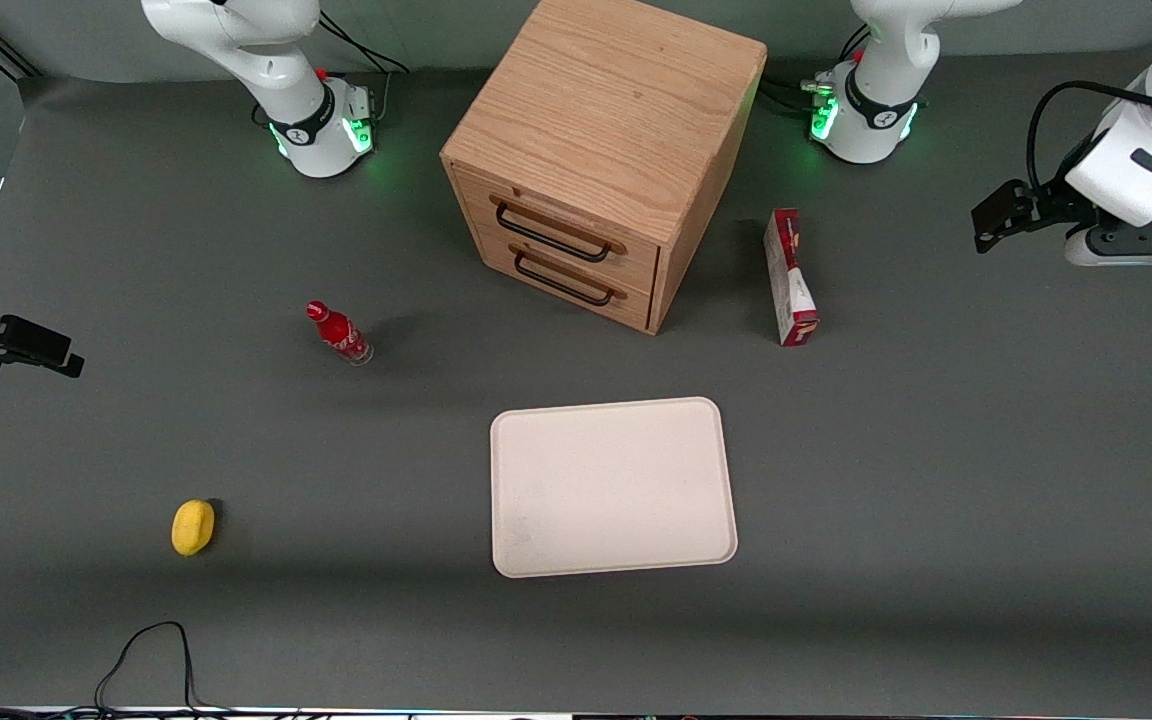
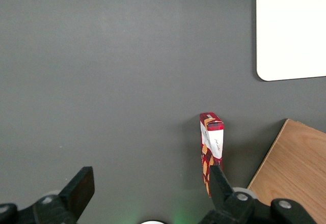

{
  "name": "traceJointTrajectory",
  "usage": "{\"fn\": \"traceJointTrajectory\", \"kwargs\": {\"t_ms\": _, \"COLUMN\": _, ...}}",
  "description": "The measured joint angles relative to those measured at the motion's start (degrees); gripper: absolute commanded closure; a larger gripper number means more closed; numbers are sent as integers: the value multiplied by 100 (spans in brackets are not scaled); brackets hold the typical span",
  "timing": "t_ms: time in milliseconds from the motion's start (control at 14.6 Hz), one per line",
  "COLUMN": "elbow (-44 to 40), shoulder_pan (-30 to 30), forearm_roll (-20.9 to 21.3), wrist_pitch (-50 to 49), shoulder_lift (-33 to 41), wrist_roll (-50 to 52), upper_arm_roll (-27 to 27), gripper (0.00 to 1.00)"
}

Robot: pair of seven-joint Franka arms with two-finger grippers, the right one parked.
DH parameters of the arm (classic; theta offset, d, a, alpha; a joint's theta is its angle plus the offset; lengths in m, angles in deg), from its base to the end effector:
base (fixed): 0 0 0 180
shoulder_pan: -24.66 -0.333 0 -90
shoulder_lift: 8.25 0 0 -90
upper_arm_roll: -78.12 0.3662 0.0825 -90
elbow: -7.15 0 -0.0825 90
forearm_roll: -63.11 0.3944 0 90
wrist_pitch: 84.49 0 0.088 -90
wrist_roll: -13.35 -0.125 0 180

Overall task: Place red cookie box on tray
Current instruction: 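Move the open left gripper down over the standing red cookie box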

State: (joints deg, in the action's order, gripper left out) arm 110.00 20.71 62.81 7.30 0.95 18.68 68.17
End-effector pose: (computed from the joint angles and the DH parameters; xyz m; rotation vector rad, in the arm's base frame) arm 0.5028 -0.0608 0.6358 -3.1155 0.0137 0.0506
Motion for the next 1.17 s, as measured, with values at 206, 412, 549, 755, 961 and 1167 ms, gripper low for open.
{"fn": "traceJointTrajectory", "kwargs": {"t_ms": 206, "elbow": 0, "shoulder_pan": 0, "forearm_roll": 0, "wrist_pitch": 0, "shoulder_lift": 0, "wrist_roll": -19, "upper_arm_roll": 0, "gripper": 0}}
{"fn": "traceJointTrajectory", "kwargs": {"t_ms": 412, "elbow": 27, "shoulder_pan": 1, "forearm_roll": -28, "wrist_pitch": 0, "shoulder_lift": -14, "wrist_roll": -21, "upper_arm_roll": -9, "gripper": 0}}
{"fn": "traceJointTrajectory", "kwargs": {"t_ms": 549, "elbow": 251, "shoulder_pan": 8, "forearm_roll": -153, "wrist_pitch": 19, "shoulder_lift": -36, "wrist_roll": -18, "upper_arm_roll": -79, "gripper": 0}}
{"fn": "traceJointTrajectory", "kwargs": {"t_ms": 755, "elbow": 1153, "shoulder_pan": 20, "forearm_roll": -371, "wrist_pitch": 667, "shoulder_lift": -49, "wrist_roll": 369, "upper_arm_roll": -359, "gripper": 0}}
{"fn": "traceJointTrajectory", "kwargs": {"t_ms": 961, "elbow": 2215, "shoulder_pan": 41, "forearm_roll": -568, "wrist_pitch": 1764, "shoulder_lift": -69, "wrist_roll": 810, "upper_arm_roll": -648, "gripper": 0}}
{"fn": "traceJointTrajectory", "kwargs": {"t_ms": 1167, "elbow": 3229, "shoulder_pan": 60, "forearm_roll": -603, "wrist_pitch": 2929, "shoulder_lift": -87, "wrist_roll": 1487, "upper_arm_roll": -1225, "gripper": 0}}
